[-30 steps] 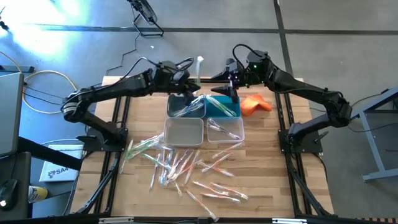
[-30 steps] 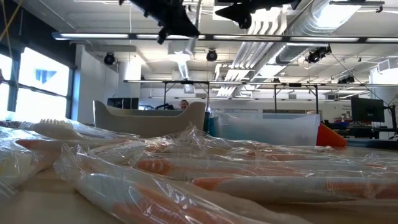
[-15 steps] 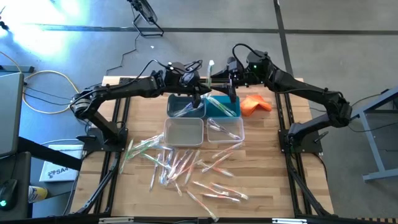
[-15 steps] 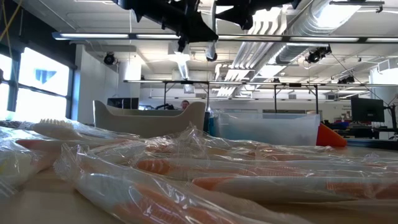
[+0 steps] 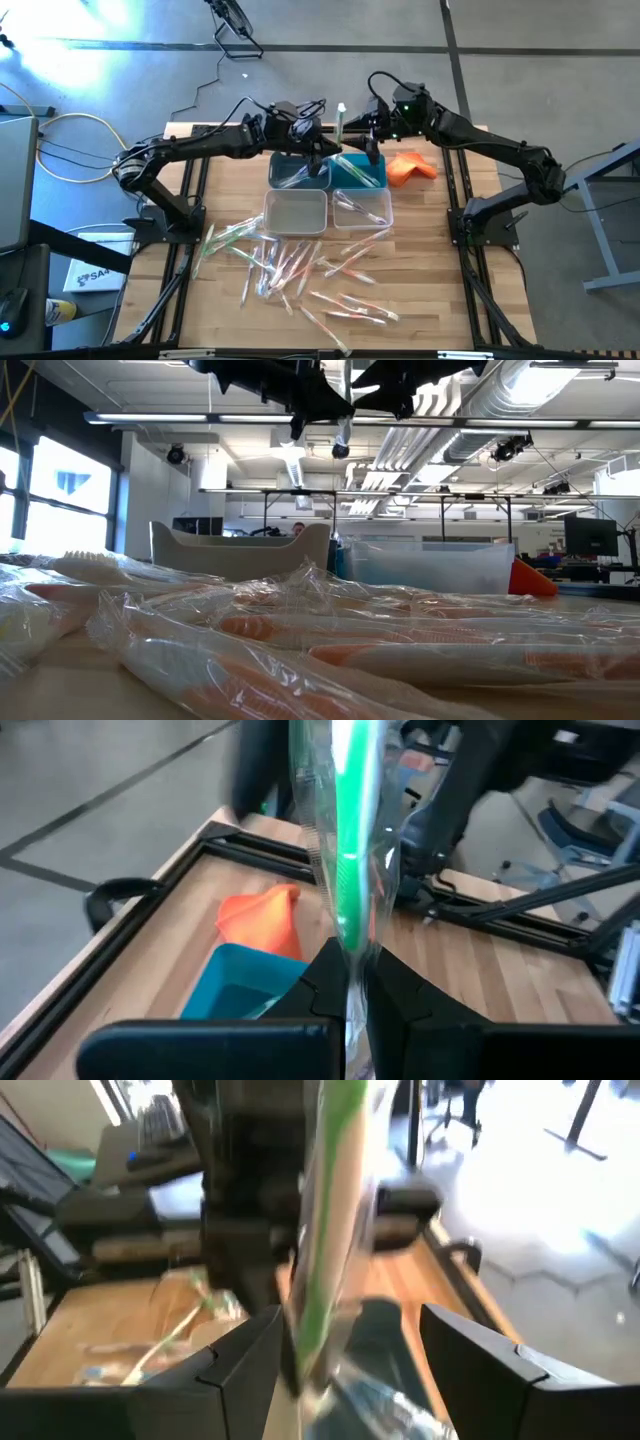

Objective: Pick & Place Toothbrushes
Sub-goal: Put the green toothbrush into the blue bin

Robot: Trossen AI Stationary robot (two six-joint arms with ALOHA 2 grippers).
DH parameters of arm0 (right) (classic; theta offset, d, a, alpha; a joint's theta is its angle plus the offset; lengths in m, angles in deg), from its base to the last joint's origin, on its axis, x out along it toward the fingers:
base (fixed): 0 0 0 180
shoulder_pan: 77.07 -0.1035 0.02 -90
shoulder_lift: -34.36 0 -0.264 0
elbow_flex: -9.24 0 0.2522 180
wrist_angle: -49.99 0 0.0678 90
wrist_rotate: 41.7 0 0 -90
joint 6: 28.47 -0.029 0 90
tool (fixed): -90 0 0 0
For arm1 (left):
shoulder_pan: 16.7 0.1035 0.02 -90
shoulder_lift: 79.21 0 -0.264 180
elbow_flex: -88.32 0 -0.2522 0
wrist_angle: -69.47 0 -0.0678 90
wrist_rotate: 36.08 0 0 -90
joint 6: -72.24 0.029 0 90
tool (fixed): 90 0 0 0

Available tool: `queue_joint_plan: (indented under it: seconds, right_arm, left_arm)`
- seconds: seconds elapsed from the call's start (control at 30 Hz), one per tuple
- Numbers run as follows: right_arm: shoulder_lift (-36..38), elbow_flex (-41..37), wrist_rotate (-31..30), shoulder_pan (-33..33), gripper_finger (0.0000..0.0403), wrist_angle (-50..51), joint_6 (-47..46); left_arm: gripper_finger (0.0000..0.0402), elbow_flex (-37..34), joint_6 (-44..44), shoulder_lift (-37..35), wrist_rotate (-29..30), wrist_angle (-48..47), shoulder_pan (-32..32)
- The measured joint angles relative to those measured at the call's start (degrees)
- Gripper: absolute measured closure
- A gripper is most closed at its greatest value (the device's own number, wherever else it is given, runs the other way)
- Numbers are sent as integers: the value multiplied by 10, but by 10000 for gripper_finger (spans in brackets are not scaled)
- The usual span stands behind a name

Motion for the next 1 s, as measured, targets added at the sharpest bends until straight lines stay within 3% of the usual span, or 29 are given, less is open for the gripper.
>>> queue_joint_plan:
  seconds: [0.17, 0.33, 1.0]
  right_arm:
    - [0, 0, 44, 0, 172, -60, -16]
    - [0, 0, 45, 0, 186, -74, -30]
    - [-6, 0, 15, -27, 365, -96, -29]
  left_arm:
    - [394, 0, -2, 5, 3, 15, 0]
    - [394, 0, -2, 4, 5, 54, -3]
    - [394, 0, 0, 5, -5, 55, -4]
